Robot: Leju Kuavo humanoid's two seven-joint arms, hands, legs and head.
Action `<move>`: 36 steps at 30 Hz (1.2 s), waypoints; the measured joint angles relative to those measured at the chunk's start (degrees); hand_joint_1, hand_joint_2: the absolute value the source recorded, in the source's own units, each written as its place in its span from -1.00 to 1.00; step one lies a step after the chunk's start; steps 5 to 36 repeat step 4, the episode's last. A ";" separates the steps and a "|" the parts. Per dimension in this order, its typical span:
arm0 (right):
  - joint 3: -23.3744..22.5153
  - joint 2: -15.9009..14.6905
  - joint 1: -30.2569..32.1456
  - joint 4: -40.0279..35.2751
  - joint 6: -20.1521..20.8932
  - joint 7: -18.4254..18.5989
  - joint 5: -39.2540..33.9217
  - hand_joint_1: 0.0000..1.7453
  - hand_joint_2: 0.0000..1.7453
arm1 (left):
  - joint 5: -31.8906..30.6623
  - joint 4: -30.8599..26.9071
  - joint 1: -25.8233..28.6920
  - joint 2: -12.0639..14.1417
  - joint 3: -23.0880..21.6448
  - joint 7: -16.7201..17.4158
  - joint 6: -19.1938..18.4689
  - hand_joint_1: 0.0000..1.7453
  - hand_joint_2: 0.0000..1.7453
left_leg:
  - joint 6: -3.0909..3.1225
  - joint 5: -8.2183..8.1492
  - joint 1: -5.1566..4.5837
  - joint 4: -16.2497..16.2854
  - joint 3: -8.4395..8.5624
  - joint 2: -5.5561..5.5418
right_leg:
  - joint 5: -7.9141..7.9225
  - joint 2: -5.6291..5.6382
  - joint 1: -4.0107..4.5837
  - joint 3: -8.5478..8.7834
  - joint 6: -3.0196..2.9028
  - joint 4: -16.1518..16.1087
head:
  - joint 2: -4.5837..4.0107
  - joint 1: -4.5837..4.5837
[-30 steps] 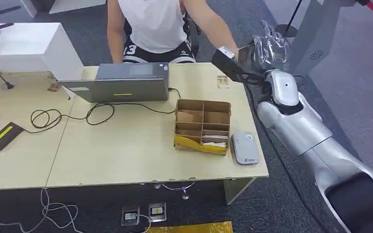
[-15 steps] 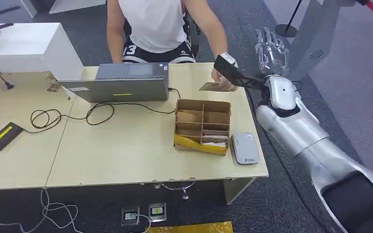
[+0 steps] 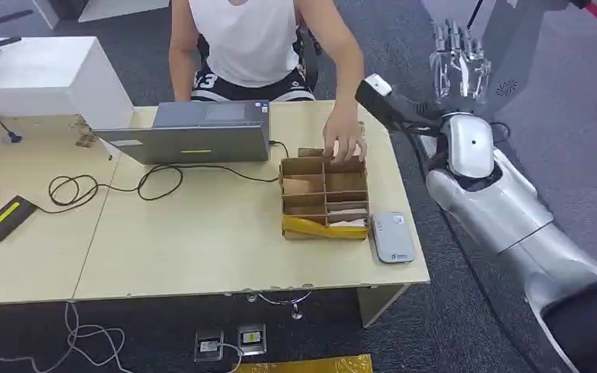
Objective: Pass the card to the sensor for recognition and then transmit it.
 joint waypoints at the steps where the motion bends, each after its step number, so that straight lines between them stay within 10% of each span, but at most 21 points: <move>1: -0.43 -1.43 0.31 -1.93 0.57 0.80 1.13 -1.00 -1.00 | 0.48 0.00 0.35 0.07 0.17 -0.43 0.30 -1.00 -1.00 | 0.00 0.00 0.00 0.00 0.00 -0.02 | 0.00 -0.01 0.00 0.00 0.00 -0.01 | 0.00 0.00; 4: -2.54 -6.91 2.47 -7.74 1.68 3.65 2.86 -1.00 -1.00 | 1.16 0.18 1.43 0.26 1.23 -1.97 0.65 -1.00 -1.00 | 0.03 -0.02 -0.02 0.01 -0.01 -0.05 | 0.00 -0.02 -0.01 0.02 0.00 -0.06 | 0.00 -0.02; 36: -2.54 -6.91 2.47 -7.74 1.68 3.65 2.86 -1.00 -1.00 | 1.16 0.18 1.43 0.26 1.23 -1.97 0.65 -1.00 -1.00 | 0.03 -0.02 -0.02 0.01 -0.01 -0.05 | 0.00 -0.02 -0.01 0.02 0.00 -0.06 | 0.00 -0.02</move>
